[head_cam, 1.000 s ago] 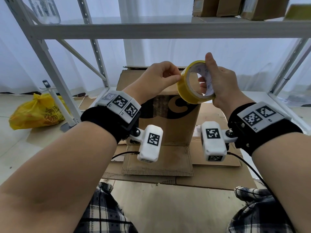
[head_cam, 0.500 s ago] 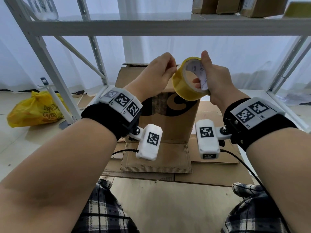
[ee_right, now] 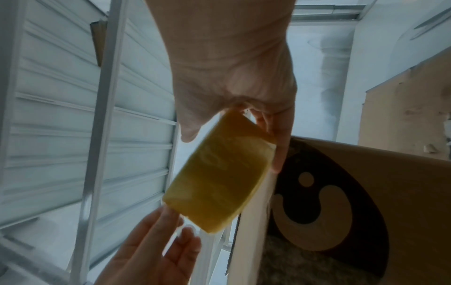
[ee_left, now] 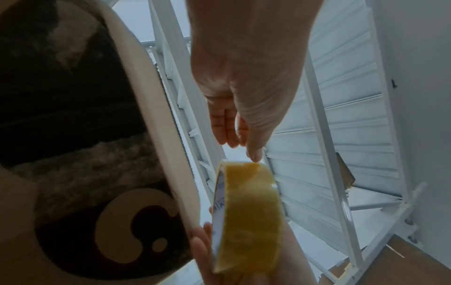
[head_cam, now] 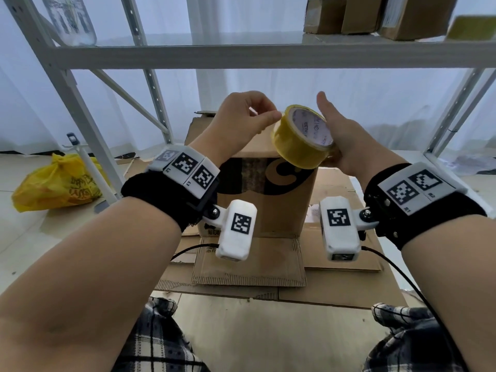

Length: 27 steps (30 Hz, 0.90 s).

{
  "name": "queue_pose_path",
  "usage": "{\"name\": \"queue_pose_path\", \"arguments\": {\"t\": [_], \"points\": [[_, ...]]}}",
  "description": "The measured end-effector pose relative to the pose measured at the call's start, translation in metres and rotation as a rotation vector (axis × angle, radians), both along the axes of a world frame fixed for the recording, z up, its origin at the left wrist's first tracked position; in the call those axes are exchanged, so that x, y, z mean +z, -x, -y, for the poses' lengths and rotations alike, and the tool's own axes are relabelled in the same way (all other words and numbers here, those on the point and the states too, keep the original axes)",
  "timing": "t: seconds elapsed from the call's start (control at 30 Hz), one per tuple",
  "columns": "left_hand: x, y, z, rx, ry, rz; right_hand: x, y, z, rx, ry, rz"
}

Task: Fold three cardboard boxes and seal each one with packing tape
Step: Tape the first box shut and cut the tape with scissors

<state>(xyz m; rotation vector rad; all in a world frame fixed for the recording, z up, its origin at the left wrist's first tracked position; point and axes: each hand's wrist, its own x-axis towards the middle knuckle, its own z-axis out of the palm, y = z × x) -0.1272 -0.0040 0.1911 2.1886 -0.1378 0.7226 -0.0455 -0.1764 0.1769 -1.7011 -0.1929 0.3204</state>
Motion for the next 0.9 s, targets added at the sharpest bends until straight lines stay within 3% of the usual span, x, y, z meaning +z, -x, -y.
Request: {"name": "queue_pose_path", "arguments": {"t": [0.13, 0.23, 0.3, 0.43, 0.57, 0.73, 0.9], "points": [[0.019, -0.01, 0.0, 0.092, -0.06, 0.032, 0.004, 0.013, -0.01, 0.033, 0.072, 0.421], [0.034, -0.021, -0.001, 0.121, -0.166, 0.02, -0.003, 0.02, -0.028, 0.134, 0.247, 0.634], [0.046, -0.029, -0.004, 0.136, -0.236, -0.005, 0.003, 0.013, -0.04, 0.104, 0.304, 0.735], [0.065, -0.04, -0.039, 0.218, -0.165, -0.02, 0.032, -0.01, -0.065, 0.116, 0.218, 0.823], [0.057, -0.042, -0.081, 0.306, -0.081, -0.04, 0.055, -0.035, -0.103, 0.271, 0.561, 0.948], [0.047, -0.053, -0.121, 0.372, -0.018, -0.005, 0.066, -0.064, -0.148, 0.421, 0.479, 0.778], [0.037, -0.061, -0.146, 0.363, -0.03, 0.01, 0.054, -0.08, -0.17, 0.417, 0.45, 0.794]]}}
